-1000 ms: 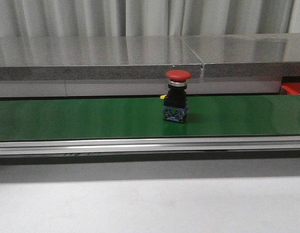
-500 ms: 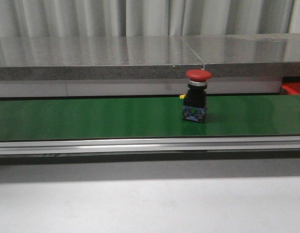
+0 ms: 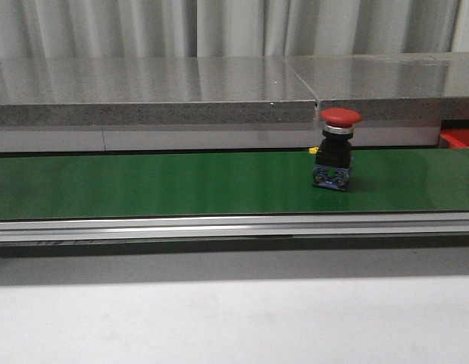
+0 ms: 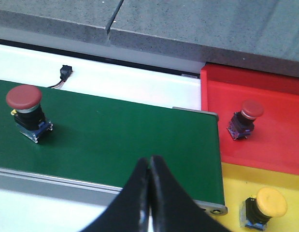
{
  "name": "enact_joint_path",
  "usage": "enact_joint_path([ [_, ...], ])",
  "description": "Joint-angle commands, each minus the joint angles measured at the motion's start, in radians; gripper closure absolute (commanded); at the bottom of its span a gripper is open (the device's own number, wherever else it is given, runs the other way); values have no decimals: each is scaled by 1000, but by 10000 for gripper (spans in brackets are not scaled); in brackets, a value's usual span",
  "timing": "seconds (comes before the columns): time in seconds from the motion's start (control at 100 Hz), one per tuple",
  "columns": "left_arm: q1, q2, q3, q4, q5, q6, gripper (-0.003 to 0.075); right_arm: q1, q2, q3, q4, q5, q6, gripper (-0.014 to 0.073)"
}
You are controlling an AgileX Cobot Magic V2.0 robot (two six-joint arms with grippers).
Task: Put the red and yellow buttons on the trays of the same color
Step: 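Set the yellow button on the green belt and open the left gripper, then grasp the red button at the belt's end with the right gripper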
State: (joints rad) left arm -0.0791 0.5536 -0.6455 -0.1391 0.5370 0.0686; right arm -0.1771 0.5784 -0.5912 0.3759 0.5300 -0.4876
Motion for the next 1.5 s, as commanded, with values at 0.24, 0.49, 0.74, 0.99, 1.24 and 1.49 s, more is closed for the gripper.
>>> enact_joint_path([
  [0.24,-9,-212,154,-53,-80,-3,610,2,-1,-25,22,-64,-11,661],
  [0.49,-9,-222,161,-53,-80,-3,739,2,-1,-25,22,-49,-11,613],
  [0.74,-9,-222,161,-53,-80,-3,739,2,-1,-25,25,-4,-11,12],
  [0.99,-9,-222,161,-53,-80,-3,739,2,39,-49,54,12,-11,-41],
  [1.24,-9,-222,161,-53,-80,-3,739,29,284,-169,54,66,-22,-41],
  [1.49,-9,-222,161,-53,-80,-3,739,77,561,-302,54,135,-31,-41],
])
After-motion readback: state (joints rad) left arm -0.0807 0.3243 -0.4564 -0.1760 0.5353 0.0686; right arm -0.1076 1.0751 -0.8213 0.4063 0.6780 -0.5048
